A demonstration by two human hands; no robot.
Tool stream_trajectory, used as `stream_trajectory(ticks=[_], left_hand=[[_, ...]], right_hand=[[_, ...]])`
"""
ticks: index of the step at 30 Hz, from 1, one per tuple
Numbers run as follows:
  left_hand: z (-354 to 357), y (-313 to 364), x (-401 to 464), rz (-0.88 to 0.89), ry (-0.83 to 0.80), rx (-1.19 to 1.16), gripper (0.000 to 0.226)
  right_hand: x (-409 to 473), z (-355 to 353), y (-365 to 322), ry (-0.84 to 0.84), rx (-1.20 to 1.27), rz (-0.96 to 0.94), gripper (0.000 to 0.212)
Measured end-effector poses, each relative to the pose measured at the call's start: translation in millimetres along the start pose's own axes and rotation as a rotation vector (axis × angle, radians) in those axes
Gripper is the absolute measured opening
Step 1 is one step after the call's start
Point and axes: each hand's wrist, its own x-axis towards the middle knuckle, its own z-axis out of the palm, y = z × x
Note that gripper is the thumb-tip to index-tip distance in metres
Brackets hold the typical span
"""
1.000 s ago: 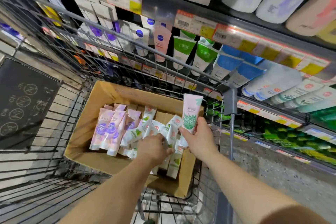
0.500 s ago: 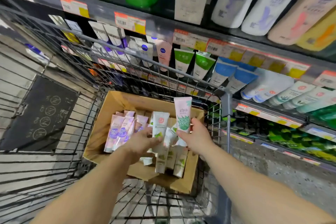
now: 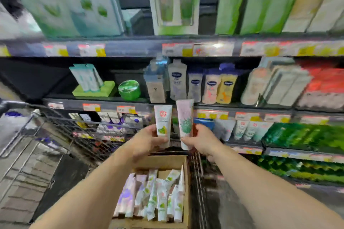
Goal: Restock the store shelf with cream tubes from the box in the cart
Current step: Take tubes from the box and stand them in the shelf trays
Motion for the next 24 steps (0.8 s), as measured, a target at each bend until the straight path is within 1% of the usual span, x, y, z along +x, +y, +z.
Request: stream_trajectory(ticks=[2,6,8,11,14,17,21,24], left_hand=[[35.7,30.1,-5.2,0.051,-0.016,0.029,0.029],[139.3,77.2,-18.2,0.199,-0.091,0.141,0.019],[206.9,90.4,-25.6,0.255,-0.149,0.171,0.020],[324.8,99.1,-46.1,0.309,-0.277,0.203,0.016],[448.3,107.1,-73.8,0.364,-0.428,0.191,0.024],[556.7,121.2,-101.2,0.389,-0.563,0.196,0.025],[676.7,137.5,-122.2,0.432,-0.665,0.239,0.024],[754.9,146.6,-140.2,0.483,-0.725,0.272,0.027]], right_hand=[[-21.6,-39.6,-10.5,0.074,0.050,-0.045,0.024],[-77.8,-140.3,-3.3,0.209,0.129,-0.081,0.024],[-116.7,-200.5,13.4,0.282,0.134,-0.107,0.026],[-192.1,-298.5,49.7,0.398,0.132,-0.145,0.034],[-279.7,-394.7,84.2,0.510,0.128,-0.166,0.035],[-365.7,-477.4,107.0,0.641,0.146,-0.175,0.042],[-453.9,-564.5,131.1,0.828,0.199,-0.199,0.043],[-507.9,-606.5,154.1,0.957,0.206,-0.224,0.034]])
